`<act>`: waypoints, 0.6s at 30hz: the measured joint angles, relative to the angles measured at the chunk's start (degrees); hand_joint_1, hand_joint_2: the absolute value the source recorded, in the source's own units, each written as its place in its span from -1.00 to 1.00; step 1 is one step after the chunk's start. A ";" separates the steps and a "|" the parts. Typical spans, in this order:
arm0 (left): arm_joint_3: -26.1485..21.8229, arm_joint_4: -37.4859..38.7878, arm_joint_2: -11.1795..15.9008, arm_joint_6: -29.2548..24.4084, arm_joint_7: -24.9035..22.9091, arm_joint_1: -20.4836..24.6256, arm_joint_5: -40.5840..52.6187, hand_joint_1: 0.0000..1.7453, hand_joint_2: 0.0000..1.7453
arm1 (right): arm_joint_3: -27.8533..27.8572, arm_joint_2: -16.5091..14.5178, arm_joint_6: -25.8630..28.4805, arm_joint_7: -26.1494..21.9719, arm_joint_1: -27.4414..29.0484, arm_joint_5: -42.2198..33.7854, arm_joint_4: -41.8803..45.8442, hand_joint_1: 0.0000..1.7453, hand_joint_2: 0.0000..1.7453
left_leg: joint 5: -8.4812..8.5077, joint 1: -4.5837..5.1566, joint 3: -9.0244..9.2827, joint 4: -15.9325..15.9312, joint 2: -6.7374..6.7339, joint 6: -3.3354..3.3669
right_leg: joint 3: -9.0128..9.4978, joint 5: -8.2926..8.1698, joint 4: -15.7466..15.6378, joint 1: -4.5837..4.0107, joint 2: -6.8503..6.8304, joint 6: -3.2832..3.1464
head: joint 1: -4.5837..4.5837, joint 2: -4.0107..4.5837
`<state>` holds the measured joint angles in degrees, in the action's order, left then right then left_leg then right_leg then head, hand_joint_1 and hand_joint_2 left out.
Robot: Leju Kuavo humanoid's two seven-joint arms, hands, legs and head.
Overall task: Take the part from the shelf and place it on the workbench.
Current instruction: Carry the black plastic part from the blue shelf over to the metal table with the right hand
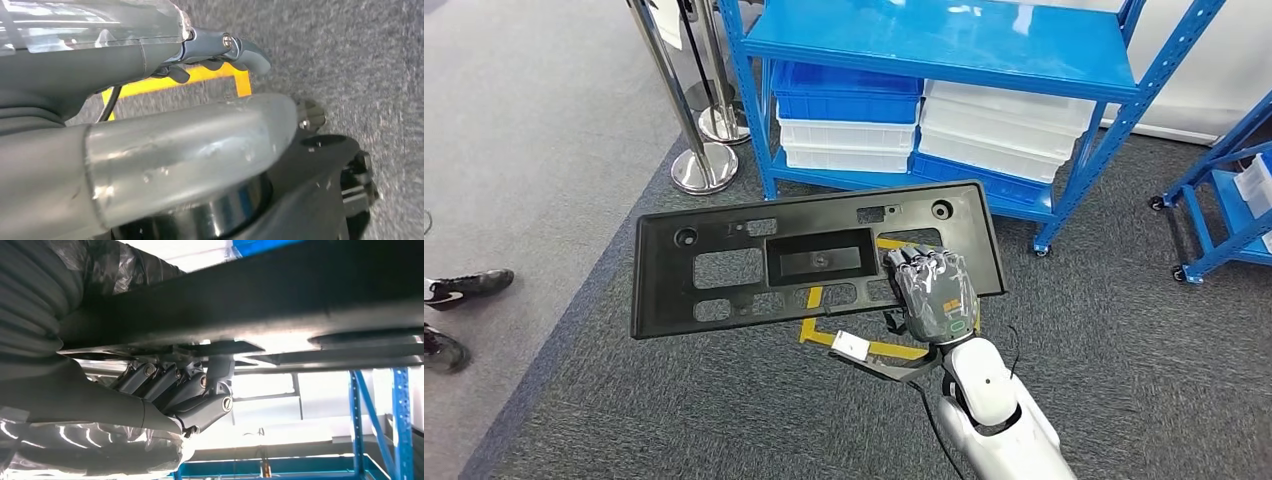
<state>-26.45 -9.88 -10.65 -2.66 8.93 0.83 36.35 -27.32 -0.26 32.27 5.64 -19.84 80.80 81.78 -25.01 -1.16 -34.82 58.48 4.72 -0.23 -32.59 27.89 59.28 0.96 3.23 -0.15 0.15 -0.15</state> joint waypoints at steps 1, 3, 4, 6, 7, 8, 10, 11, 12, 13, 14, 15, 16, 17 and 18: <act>-0.01 0.00 -0.02 0.01 -0.08 -0.02 -0.23 -1.00 -1.00 | 0.00 -0.02 -0.09 0.05 0.03 0.28 0.14 1.00 1.00 | -0.53 -0.02 -0.33 0.57 -0.58 -0.27 | 0.02 -0.25 -0.24 0.09 -0.62 -0.39 | -0.02 0.00; -0.02 0.00 -0.05 -0.07 -0.54 0.02 -0.50 -1.00 -1.00 | 0.02 -0.03 -0.27 0.26 0.18 0.99 0.74 1.00 1.00 | -3.65 -0.08 -2.23 4.95 -2.75 -0.71 | -0.10 -0.69 -0.63 0.17 -2.07 -1.13 | -0.06 0.00; -0.02 0.00 -0.10 -0.19 -0.82 0.04 -0.47 -1.00 -1.00 | 0.04 -0.01 -0.32 0.36 0.29 1.17 1.10 1.00 1.00 | -5.76 -0.07 -3.72 8.61 -3.71 -0.95 | -0.30 -0.79 -0.62 0.05 -2.75 -1.35 | -0.08 0.00; -0.02 0.00 -0.20 -0.75 -1.11 0.02 -0.40 -1.00 -1.00 | 0.09 0.12 -0.40 0.37 0.45 0.83 1.67 1.00 1.00 | -8.59 -0.12 -6.20 15.18 -4.30 -1.32 | -0.75 -0.91 -0.42 -0.16 -4.28 -1.48 | -0.08 0.00; -0.02 -0.01 -0.24 -1.17 -1.11 -0.01 -0.42 -1.00 -1.00 | 0.10 0.19 -0.51 0.32 0.48 0.55 1.87 1.00 1.00 | -8.55 -0.12 -6.15 15.93 -4.42 -1.39 | -0.95 -0.94 -0.27 -0.23 -5.04 -1.49 | -0.08 0.00; -0.02 -0.01 -0.26 -1.67 -1.07 -0.02 -0.51 -1.00 -1.00 | 0.11 0.25 -0.64 0.26 0.48 0.34 2.07 1.00 1.00 | -7.50 -0.12 -4.92 14.35 -4.61 -1.37 | -1.12 -0.95 -0.09 -0.27 -5.78 -1.47 | -0.08 0.00; -0.02 -0.02 -0.28 -2.51 -1.03 0.05 -0.72 -1.00 -1.00 | 0.11 0.30 -0.72 0.17 0.42 0.13 2.40 1.00 1.00 | -4.64 0.02 -0.37 6.84 -6.14 -1.06 | -1.35 -0.87 0.33 -0.33 -7.07 -1.28 | -0.08 0.00; -0.02 -0.02 -0.28 -2.86 -1.08 0.13 -0.75 -1.00 -1.00 | 0.12 0.33 -0.57 0.11 0.39 0.01 2.50 1.00 1.00 | -3.66 0.24 1.48 3.45 -7.00 -0.76 | -1.44 -0.81 0.57 -0.48 -7.62 -1.05 | -0.07 0.00; -0.02 -0.02 -0.29 -3.14 -1.18 0.21 -0.69 -1.00 -1.00 | 0.14 0.37 -0.36 0.05 0.38 -0.10 2.54 1.00 1.00 | -3.23 0.44 2.53 1.41 -7.61 -0.43 | -1.51 -0.79 0.73 -0.61 -8.06 -0.77 | -0.07 0.00; -0.02 -0.02 -0.31 -3.40 -1.39 0.25 -0.54 -1.00 -1.00 | 0.15 0.40 -0.10 -0.02 0.44 -0.22 2.55 1.00 1.00 | -3.16 0.67 2.81 0.54 -7.80 -0.07 | -1.55 -0.86 0.78 -0.74 -8.53 -0.44 | -0.06 0.00; -0.02 -0.02 -0.34 -3.66 -1.69 0.21 -0.29 -1.00 -1.00 | 0.16 0.49 0.21 -0.07 0.63 -0.25 2.65 1.00 1.00 | -2.80 0.78 2.65 0.49 -7.19 0.30 | -1.53 -0.99 0.76 -0.85 -8.98 -0.10 | -0.04 0.00; -0.02 -0.02 -0.43 -3.95 -2.04 0.16 -0.01 -1.00 -1.00 | 0.19 0.66 0.64 -0.07 1.00 -0.25 2.91 1.00 1.00 | -2.47 0.66 2.55 0.32 -6.63 0.71 | -1.52 -0.97 0.75 -0.75 -9.04 0.28 | -0.04 0.00; -0.02 -0.02 -0.57 -4.28 -2.37 0.11 0.22 -1.00 -1.00 | 0.22 1.04 1.20 -0.08 1.59 -0.29 3.34 1.00 1.00 | -2.09 0.55 2.45 0.07 -6.07 1.14 | -1.58 -0.52 1.09 -0.62 -8.31 0.67 | -0.04 0.00; -0.02 -0.02 -0.75 -4.58 -2.57 0.11 0.31 -1.00 -1.00 | 0.31 1.53 1.87 -0.09 2.31 -0.45 3.96 1.00 1.00 | -1.72 0.41 2.35 -0.19 -5.58 1.56 | -1.95 0.52 2.13 -0.48 -7.07 0.99 | -0.03 0.00; -0.03 -0.02 -0.96 -4.75 -2.62 0.12 0.30 -1.00 -1.00 | 0.43 2.11 2.55 -0.18 3.09 -0.81 4.63 1.00 1.00 | -1.38 0.28 2.20 -0.40 -5.12 1.95 | -2.74 2.19 4.18 -0.31 -5.55 1.26 | -0.03 0.00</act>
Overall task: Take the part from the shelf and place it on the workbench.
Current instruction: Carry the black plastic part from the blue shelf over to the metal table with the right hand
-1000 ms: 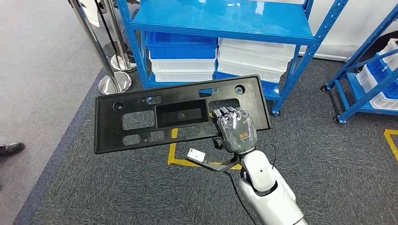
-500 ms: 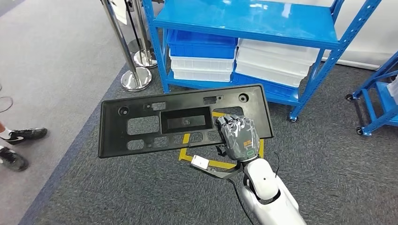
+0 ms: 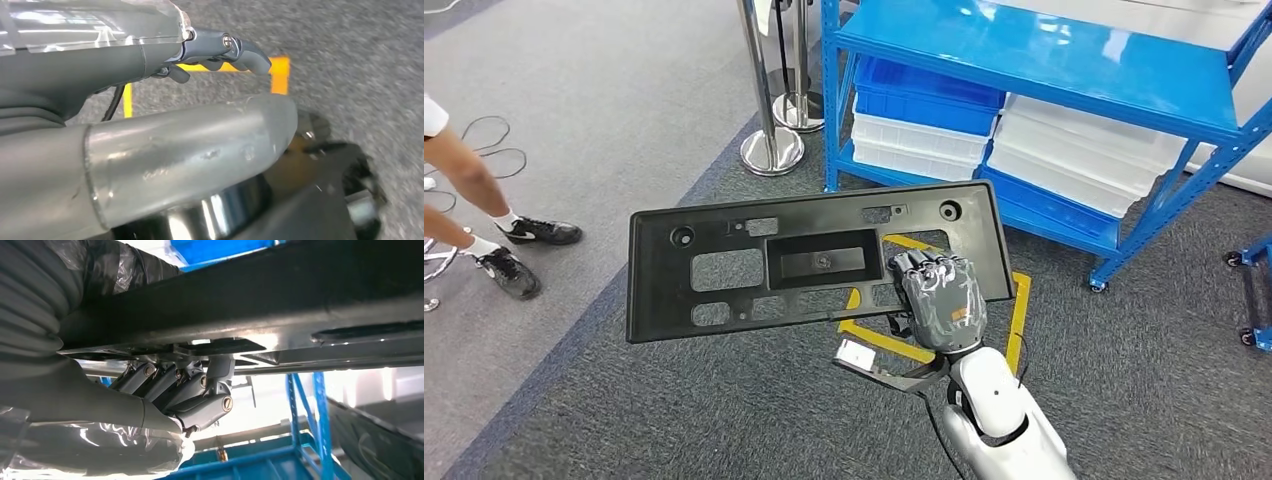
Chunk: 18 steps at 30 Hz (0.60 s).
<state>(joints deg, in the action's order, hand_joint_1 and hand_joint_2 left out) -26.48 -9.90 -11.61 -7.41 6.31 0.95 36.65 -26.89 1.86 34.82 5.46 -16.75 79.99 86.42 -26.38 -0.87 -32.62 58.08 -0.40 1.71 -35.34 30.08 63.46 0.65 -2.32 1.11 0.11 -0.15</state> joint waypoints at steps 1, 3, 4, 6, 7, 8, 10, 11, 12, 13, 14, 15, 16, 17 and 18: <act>-0.01 0.00 -0.16 0.03 0.10 0.03 0.03 -1.00 -1.00 | 0.22 0.72 0.59 -0.24 0.86 -0.59 0.69 1.00 1.00 | 0.23 0.05 -0.27 -0.02 0.53 0.26 | -1.35 2.15 3.32 0.06 1.32 0.15 | 0.01 0.00; 0.04 0.00 -0.32 0.42 0.47 0.03 0.39 -1.00 -1.00 | 0.67 1.91 1.31 -0.90 2.45 -1.76 1.82 1.00 1.00 | 0.58 0.18 -0.84 0.06 1.73 0.51 | -4.33 5.58 10.41 0.07 2.18 0.24 | 0.00 0.00; 0.08 0.00 -0.34 0.52 0.65 0.01 0.60 -1.00 -1.00 | 0.86 2.45 1.44 -1.24 3.24 -2.16 2.33 1.00 1.00 | 0.72 0.23 -1.08 0.14 2.42 0.51 | -4.98 5.93 12.19 0.06 2.29 0.21 | 0.01 0.00; 0.15 0.00 -0.41 0.10 0.88 -0.02 0.57 -1.00 -1.00 | 1.01 3.18 1.46 -1.70 4.57 -2.40 3.41 1.00 1.00 | 0.89 0.26 -1.31 0.32 3.82 0.39 | -2.71 3.16 8.53 0.08 2.66 -0.06 | 0.00 0.00; 0.15 0.00 -0.54 -0.22 0.93 0.00 0.41 -1.00 -1.00 | 1.10 3.56 1.47 -1.81 5.12 -2.41 4.08 1.00 1.00 | 0.95 0.24 -1.37 0.42 4.50 0.31 | -0.38 1.17 4.21 0.10 3.56 -0.29 | 0.00 0.00; 0.15 0.00 -0.72 -0.46 0.94 0.04 0.34 -1.00 -1.00 | 1.21 3.94 1.50 -1.88 5.55 -2.43 4.72 1.00 1.00 | 1.03 0.28 -1.49 0.52 5.10 0.14 | 1.68 -0.16 0.33 0.18 5.11 -0.51 | -0.01 0.00; 0.16 0.00 -1.06 -0.61 0.85 0.24 0.46 -1.00 -1.00 | 1.56 4.64 1.72 -1.86 6.33 -2.52 6.13 1.00 1.00 | 1.31 0.16 -1.95 0.67 6.32 -0.43 | 3.68 -1.17 -3.88 0.12 7.34 -0.78 | 0.00 0.00; 0.18 0.00 -1.19 -0.60 0.79 0.30 0.55 -1.00 -1.00 | 1.74 4.90 1.85 -1.85 6.67 -2.54 6.70 1.00 1.00 | 1.53 0.05 -2.20 0.64 6.93 -0.84 | 3.72 -1.14 -4.06 0.02 7.52 -0.85 | 0.01 0.00; 0.20 0.00 -1.26 -0.60 0.73 0.32 0.62 -1.00 -1.00 | 1.90 5.12 1.96 -1.83 6.96 -2.56 7.22 1.00 1.00 | 1.77 -0.02 -2.43 0.52 7.60 -1.26 | 3.70 -1.37 -4.24 -0.06 6.85 -1.02 | 0.03 0.00; 0.23 0.00 -1.31 -0.60 0.68 0.29 0.65 -1.00 -1.00 | 1.99 5.29 2.01 -1.83 7.10 -2.56 7.57 1.00 1.00 | 1.90 -0.02 -2.61 0.39 7.80 -1.57 | 3.74 -1.60 -4.54 0.05 6.16 -1.30 | 0.03 0.00; 0.27 0.00 -1.34 -0.60 0.64 0.28 0.66 -1.00 -1.00 | 2.03 5.37 2.03 -1.83 7.17 -2.56 7.80 1.00 1.00 | 1.54 0.08 -2.94 0.78 7.07 -1.87 | 3.79 -1.88 -4.91 0.22 5.40 -1.62 | 0.01 0.00; 0.31 0.00 -1.33 -0.60 0.62 0.29 0.68 -1.00 -1.00 | 2.09 5.43 2.05 -1.84 7.30 -2.56 8.08 1.00 1.00 | 0.46 0.20 -3.70 2.23 5.72 -2.11 | 3.83 -2.16 -5.28 0.40 4.54 -1.93 | -0.02 0.00; 0.35 0.00 -1.31 -0.57 0.68 0.34 0.68 -1.00 -1.00 | 2.20 5.47 2.12 -1.85 7.58 -2.57 8.37 1.00 1.00 | -1.25 0.22 -4.85 4.84 3.99 -2.28 | 3.83 -2.35 -5.53 0.47 3.62 -2.12 | -0.05 0.00; 0.39 0.00 -1.30 -0.51 0.86 0.38 0.69 -1.00 -1.00 | 2.34 5.53 2.20 -1.87 8.04 -2.60 8.70 1.00 1.00 | -3.34 0.21 -6.39 8.51 2.35 -2.49 | 3.79 -2.42 -5.57 0.38 2.66 -2.22 | -0.07 0.00; 0.42 0.00 -1.29 -0.42 1.07 0.39 0.71 -1.00 -1.00 | 2.49 5.62 2.28 -1.90 8.59 -2.64 9.06 1.00 1.00 | -5.13 0.17 -7.95 12.27 1.44 -2.63 | 3.70 -2.43 -5.53 0.28 1.66 -2.27 | -0.07 0.00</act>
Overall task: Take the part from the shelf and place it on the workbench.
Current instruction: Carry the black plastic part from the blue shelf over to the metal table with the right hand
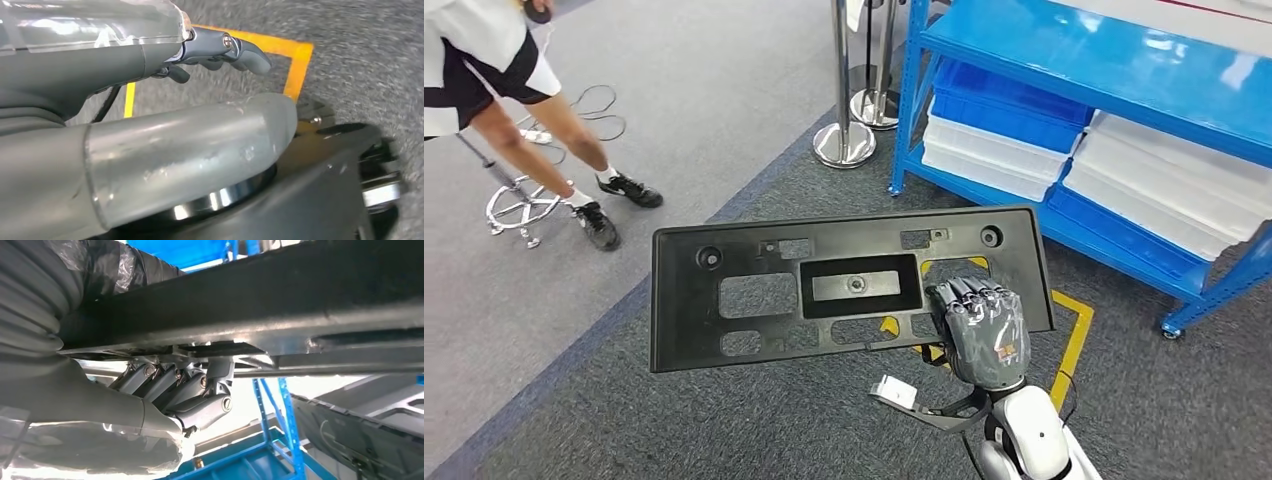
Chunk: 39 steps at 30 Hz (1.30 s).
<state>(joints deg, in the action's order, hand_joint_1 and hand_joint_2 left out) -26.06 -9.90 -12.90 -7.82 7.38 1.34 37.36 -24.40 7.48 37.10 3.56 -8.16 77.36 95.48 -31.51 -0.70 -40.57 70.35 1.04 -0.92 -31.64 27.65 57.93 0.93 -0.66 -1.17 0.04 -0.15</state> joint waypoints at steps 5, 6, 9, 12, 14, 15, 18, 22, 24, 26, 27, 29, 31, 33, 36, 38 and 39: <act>0.07 0.00 0.00 0.66 0.17 -0.02 0.40 -1.00 -1.00 | 0.29 0.66 0.20 -0.15 2.13 -0.05 1.29 1.00 1.00 | 3.11 0.32 4.94 -6.09 -2.99 0.71 | -0.33 0.23 0.45 -0.49 -4.16 0.14 | 0.00 0.00; 0.09 0.00 0.00 0.75 0.05 0.04 0.48 -1.00 -1.00 | 0.41 0.79 0.26 -0.16 2.36 -0.05 1.56 1.00 1.00 | 4.06 0.58 6.94 -9.52 -4.01 1.15 | -0.32 0.30 0.54 -0.65 -4.74 0.32 | 0.02 0.00; 0.24 0.00 -0.03 0.99 -0.34 0.01 0.58 -1.00 -1.00 | 0.91 1.07 0.58 -0.33 2.95 -0.03 2.19 1.00 1.00 | 4.72 1.05 8.27 -12.48 -4.17 2.07 | -0.17 0.33 0.58 -0.92 -6.24 1.00 | 0.04 0.00; 0.28 0.00 -0.10 1.47 -0.60 -0.10 0.44 -1.00 -1.00 | 1.50 1.44 1.28 -0.95 4.18 -0.17 2.90 1.00 1.00 | 5.53 0.52 8.36 -13.23 -2.28 2.95 | -0.56 2.14 2.43 -0.68 -4.36 1.85 | 0.06 0.00; 0.30 0.00 -0.16 1.72 -0.14 -0.07 0.29 -1.00 -1.00 | 2.35 1.78 1.93 -1.74 5.84 -0.49 3.68 1.00 1.00 | 5.91 0.41 8.27 -13.40 -0.99 3.39 | -3.05 5.95 8.48 -0.42 -0.87 2.19 | 0.09 0.00; 0.30 0.00 -0.18 1.73 0.19 -0.10 -0.02 -1.00 -1.00 | 2.88 1.91 2.16 -2.14 6.79 -0.68 4.10 1.00 1.00 | 5.98 0.43 8.12 -13.34 -0.25 3.50 | -4.80 7.79 12.36 -0.36 0.05 2.26 | 0.09 0.00; 0.03 0.00 -0.20 1.89 0.96 -0.32 -2.06 -1.00 -1.00 | 4.19 2.08 2.28 -3.36 9.04 -1.49 4.92 1.00 1.00 | 6.01 0.46 7.87 -12.90 2.26 3.53 | -6.24 7.19 15.37 -0.18 0.68 2.33 | 0.09 0.00; -1.94 -0.01 -0.20 2.59 1.92 -0.51 -6.44 -1.00 -1.00 | 5.62 1.65 2.30 -6.23 11.89 -2.19 6.62 1.00 1.00 | 5.70 0.43 7.26 -11.67 5.35 2.74 | -0.37 1.39 2.73 0.40 4.72 2.15 | 0.08 0.00; -3.25 -0.02 -0.19 2.89 2.78 -0.78 -7.98 -1.00 -1.00 | 6.37 1.08 2.32 -7.96 13.24 -3.02 7.68 1.00 1.00 | 5.89 0.44 6.62 -11.45 6.62 2.10 | -0.15 1.42 1.86 0.20 4.97 1.93 | 0.07 0.00; -4.27 -0.02 -0.16 2.81 2.78 -1.06 -8.48 -1.00 -1.00 | 6.79 0.82 2.32 -8.77 13.57 -4.25 8.03 1.00 1.00 | 5.69 0.44 6.07 -11.12 6.07 1.52 | -0.19 1.16 1.68 0.26 3.56 1.25 | 0.07 0.00; -4.60 -0.01 -0.15 2.56 2.48 -1.09 -8.49 -1.00 -1.00 | 6.91 0.79 2.33 -8.85 13.53 -4.68 8.03 1.00 1.00 | 4.87 0.53 5.46 -9.96 4.56 1.27 | -0.18 1.03 1.50 0.32 2.76 0.79 | 0.05 0.00; -5.09 -0.01 -0.15 1.91 2.23 -1.05 -8.48 -1.00 -1.00 | 7.28 0.78 2.37 -8.87 13.69 -5.02 8.04 1.00 1.00 | 1.52 0.58 2.93 -4.33 0.77 0.87 | -0.19 0.93 1.30 0.21 1.02 0.10 | 0.02 0.00; -5.54 -0.02 -0.16 1.59 2.93 -1.10 -8.63 -1.00 -1.00 | 7.92 0.80 2.39 -9.08 14.24 -5.20 8.22 1.00 1.00 | -1.73 0.37 -0.26 2.90 -0.50 0.58 | -0.29 0.97 1.33 -0.05 -0.86 -0.08 | 0.00 0.00; -5.92 -0.02 -0.16 1.64 3.66 -1.20 -8.74 -1.00 -1.00 | 8.45 0.85 2.39 -9.47 14.71 -5.72 8.55 1.00 1.00 | -1.46 0.25 -0.49 4.27 -0.84 0.53 | -0.33 1.02 1.36 -0.20 -2.62 -0.08 | 0.00 0.00; -6.28 -0.07 -0.16 1.76 4.05 -1.17 -8.77 -1.00 -1.00 | 8.84 0.92 2.40 -9.72 14.90 -6.36 9.22 1.00 1.00 | 3.18 0.60 5.90 -7.02 -3.56 1.19 | -0.02 1.25 1.39 -0.41 -4.79 0.25 | 0.00 0.00; -6.40 -0.10 -0.19 1.78 4.12 -1.13 -8.78 -1.00 -1.00 | 9.13 0.94 2.42 -9.72 14.92 -6.52 9.60 1.00 1.00 | 4.11 1.11 8.19 -11.52 -5.05 1.79 | 0.18 1.37 1.37 -0.61 -5.91 0.72 | 0.01 0.00; -6.49 -0.11 -0.20 1.78 4.13 -1.17 -8.79 -1.00 -1.00 | 9.23 0.95 2.42 -9.72 14.93 -6.57 9.66 1.00 1.00 | 4.09 1.30 8.09 -11.71 -4.70 2.02 | 0.27 1.36 1.29 -0.67 -6.44 0.98 | 0.01 0.00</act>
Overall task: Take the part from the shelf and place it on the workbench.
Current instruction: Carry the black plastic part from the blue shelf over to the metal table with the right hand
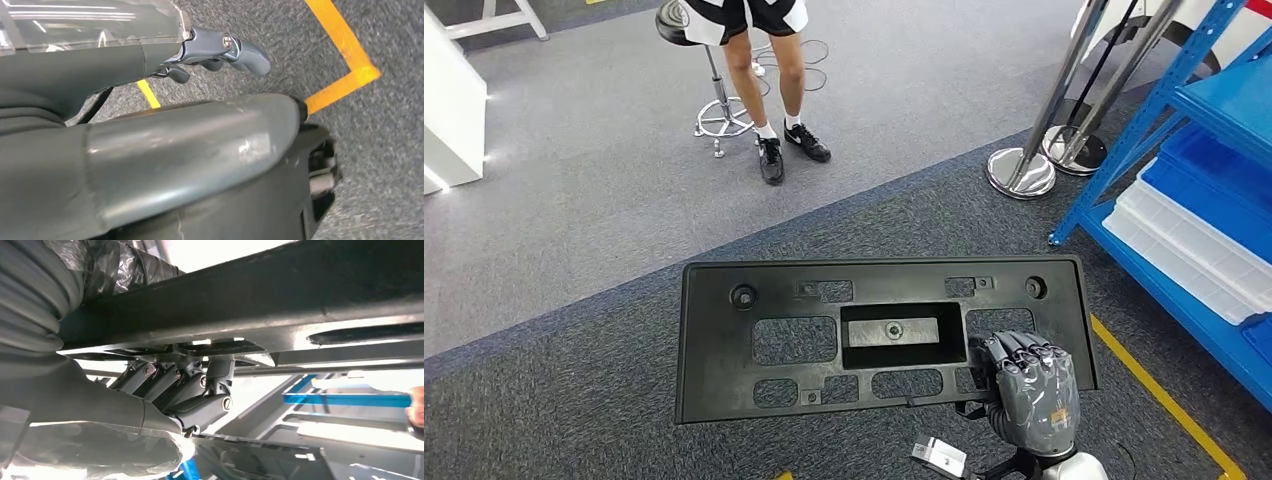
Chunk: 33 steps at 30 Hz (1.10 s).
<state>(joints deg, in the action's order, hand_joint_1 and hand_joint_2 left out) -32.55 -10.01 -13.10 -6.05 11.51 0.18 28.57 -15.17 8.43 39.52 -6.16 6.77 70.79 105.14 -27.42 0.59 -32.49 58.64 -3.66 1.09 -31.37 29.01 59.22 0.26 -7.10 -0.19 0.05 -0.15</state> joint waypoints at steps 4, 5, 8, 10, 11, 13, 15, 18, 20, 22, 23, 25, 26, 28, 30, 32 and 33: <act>-0.27 -0.04 -0.18 0.01 0.00 -0.14 -0.07 -1.00 -1.00 | 0.18 0.19 0.04 0.00 -0.02 -0.04 0.25 1.00 1.00 | 1.23 -0.53 0.36 -1.52 2.78 1.32 | -0.47 2.21 2.32 0.26 2.23 1.07 | 0.04 0.00; -0.28 -0.07 -0.24 0.01 0.01 -0.11 -0.07 -1.00 -1.00 | 0.23 0.25 0.08 0.00 0.04 -0.08 0.31 1.00 1.00 | 1.52 -0.65 0.50 -1.74 3.39 1.55 | -1.75 4.07 5.30 0.44 4.28 1.20 | 0.06 0.00; -0.32 -0.10 -0.26 0.02 0.00 -0.05 -0.07 -1.00 -1.00 | 0.35 0.37 0.13 -0.01 0.35 -0.19 0.35 1.00 1.00 | 1.72 -0.62 0.28 -1.64 5.56 1.85 | -6.42 7.85 14.99 0.58 6.94 1.47 | 0.08 0.00; -0.36 -0.11 -0.26 0.05 -0.08 -0.06 0.01 -1.00 -1.00 | 0.41 0.50 0.13 0.02 0.41 -0.19 0.34 1.00 1.00 | 1.64 -0.66 0.26 -1.28 7.35 1.74 | -5.84 5.17 13.11 0.75 7.26 1.58 | 0.08 0.00; -0.37 -0.11 -0.26 0.07 -0.22 -0.05 0.15 -1.00 -1.00 | 0.42 0.58 0.13 0.07 0.42 -0.19 0.36 1.00 1.00 | 1.53 -0.71 0.26 -0.98 8.21 1.58 | -4.22 2.79 9.37 0.97 7.98 1.61 | 0.08 0.00; -0.39 -0.11 -0.25 0.04 -0.63 0.04 0.61 -1.00 -1.00 | 0.50 0.77 0.14 0.19 0.61 -0.23 0.45 1.00 1.00 | 1.22 -0.68 -0.14 -0.15 9.80 1.03 | -1.42 0.04 2.82 1.40 11.02 1.61 | 0.07 0.00; -0.39 -0.13 -0.25 -0.03 -0.66 0.05 0.92 -1.00 -1.00 | 0.67 0.87 0.15 0.28 0.99 -0.84 0.59 1.00 1.00 | 1.24 -0.71 -0.90 0.37 11.19 0.35 | -0.82 -0.06 1.00 1.40 12.56 1.42 | 0.04 0.00; -0.39 -0.15 -0.23 -0.06 -0.17 -0.09 1.13 -1.00 -1.00 | 0.93 1.07 0.16 0.22 0.93 -2.04 0.69 1.00 1.00 | 0.95 -0.85 -1.97 1.15 10.96 -0.55 | -0.68 -0.44 0.51 1.35 10.29 0.47 | 0.01 0.00; -0.39 -0.15 -0.21 -0.05 -0.21 0.02 1.41 -1.00 -1.00 | 1.06 1.15 0.19 0.26 0.80 -2.06 0.84 1.00 1.00 | -1.68 -0.78 -4.09 5.53 7.24 -0.96 | -0.51 -0.58 0.13 1.32 8.45 -0.26 | -0.06 0.00; -0.38 -0.15 -0.21 0.04 -0.30 0.09 1.89 -1.00 -1.00 | 1.13 1.22 0.22 0.37 0.82 -1.79 0.98 1.00 1.00 | -5.15 -0.90 -7.74 12.97 4.70 -1.33 | -0.52 -0.49 0.11 0.96 6.53 -0.63 | -0.09 0.00; -0.37 -0.15 -0.21 0.08 -0.31 0.07 2.07 -1.00 -1.00 | 1.14 1.25 0.22 0.44 0.82 -1.66 0.99 1.00 1.00 | -6.00 -1.01 -9.06 15.76 4.24 -1.44 | -0.52 -0.43 0.12 0.83 5.55 -0.69 | -0.09 0.00; -0.36 -0.15 -0.21 0.09 -0.17 -0.02 2.08 -1.00 -1.00 | 1.14 1.28 0.22 0.57 0.75 -1.52 0.99 1.00 1.00 | -4.43 -1.15 -8.46 14.90 3.76 -1.48 | -0.43 -0.29 0.15 0.71 3.76 -0.68 | -0.09 0.00; -0.36 -0.16 -0.21 0.09 -0.04 -0.05 2.00 -1.00 -1.00 | 1.14 1.28 0.22 0.66 0.68 -1.52 0.99 1.00 1.00 | -2.48 -1.17 -6.47 11.28 3.18 -1.35 | -0.30 -0.19 0.15 0.68 2.96 -0.58 | -0.09 0.00; -0.37 -0.18 -0.22 0.14 0.20 0.00 1.87 -1.00 -1.00 | 1.14 1.31 0.23 0.85 0.47 -1.52 0.99 1.00 1.00 | 0.13 -0.80 -2.34 3.49 0.90 -0.88 | 0.00 0.06 0.15 0.49 1.58 -0.19 | -0.09 0.00; -0.37 -0.20 -0.23 0.26 0.32 0.03 1.83 -1.00 -1.00 | 1.14 1.43 0.24 1.03 0.34 -1.53 0.98 1.00 1.00 | 0.54 -0.30 -0.93 0.49 -0.04 -0.36 | 0.20 0.19 0.08 0.33 0.49 0.34 | -0.09 0.00; -0.37 -0.20 -0.25 0.32 0.31 -0.10 1.81 -1.00 -1.00 | 1.14 1.63 0.24 1.25 0.25 -1.55 0.98 1.00 1.00 | 0.94 -0.28 -1.03 0.05 1.31 0.22 | 0.44 0.28 -0.06 0.40 -0.11 0.97 | -0.09 0.00; -0.37 -0.21 -0.27 0.32 0.26 -0.15 1.80 -1.00 -1.00 | 1.14 1.80 0.24 1.36 0.21 -1.56 0.98 1.00 1.00 | 1.19 -0.40 -0.89 -0.35 1.97 0.57 | 0.48 0.66 0.23 0.52 0.80 1.26 | -0.08 0.00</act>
<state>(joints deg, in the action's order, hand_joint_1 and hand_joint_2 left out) -32.92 -10.22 -13.37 -5.73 11.77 0.03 30.38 -14.03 10.23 39.76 -4.80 6.98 69.23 106.13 -26.23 0.20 -33.38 58.28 -1.69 1.67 -30.89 29.67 59.44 0.78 -6.30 1.07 -0.03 -0.15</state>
